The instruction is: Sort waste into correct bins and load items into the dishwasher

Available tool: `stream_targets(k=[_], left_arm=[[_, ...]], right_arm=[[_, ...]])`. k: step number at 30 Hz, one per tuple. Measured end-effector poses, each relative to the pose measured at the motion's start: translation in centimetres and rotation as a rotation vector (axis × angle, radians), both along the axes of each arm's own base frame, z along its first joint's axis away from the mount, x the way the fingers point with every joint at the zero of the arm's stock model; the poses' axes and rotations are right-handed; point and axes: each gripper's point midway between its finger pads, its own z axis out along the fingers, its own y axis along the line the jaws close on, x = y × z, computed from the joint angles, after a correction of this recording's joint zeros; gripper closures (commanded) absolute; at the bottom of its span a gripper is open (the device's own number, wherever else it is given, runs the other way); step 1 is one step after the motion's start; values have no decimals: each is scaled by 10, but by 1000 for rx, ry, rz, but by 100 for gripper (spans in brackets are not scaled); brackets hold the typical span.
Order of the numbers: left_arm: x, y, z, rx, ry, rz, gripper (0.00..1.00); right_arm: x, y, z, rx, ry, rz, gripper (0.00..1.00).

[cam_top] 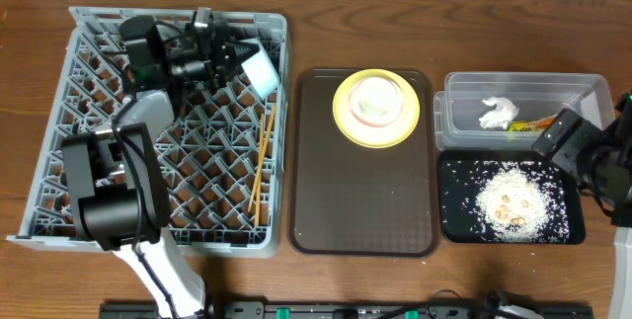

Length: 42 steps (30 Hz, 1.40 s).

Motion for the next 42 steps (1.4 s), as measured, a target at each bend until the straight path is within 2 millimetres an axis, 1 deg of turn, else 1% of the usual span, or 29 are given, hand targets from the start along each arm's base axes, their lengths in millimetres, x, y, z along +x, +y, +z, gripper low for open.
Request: stream_targets(k=[1,2,3,5,7,10,11,15,21,31,34,42], left_arm=[[-1,3,-1,-7,3,-8,83],[-1,6,-3,-10,7,-6,74],[-1,10,-5,-12,13,3,62],[1,20,-9,-12,1,18,34],[4,34,-10,-10,-22,40,22],[4,51,-6,-14,-36,63,17],[4,55,-5,-17,-32,70,14],[4,70,-4,-23,-17,99,11],[3,82,2,-25,-16,128,7],[-2,100,29,-5,-76,165,5],[-3,101,33,-2,-85,168,5],[-4,99,30,-3,-83,166,5]], right_arm=[[0,0,0,0,0,0,1],[0,0,0,0,0,0,1],[0,0,0,0,0,0,1],[0,0,0,0,0,0,1],[0,0,0,0,0,0,1],[0,0,0,0,0,0,1],[0,0,0,0,0,0,1],[0,0,0,0,0,0,1],[0,0,0,0,0,0,1],[0,0,0,0,0,0,1],[0,0,0,0,0,0,1],[0,0,0,0,0,0,1]])
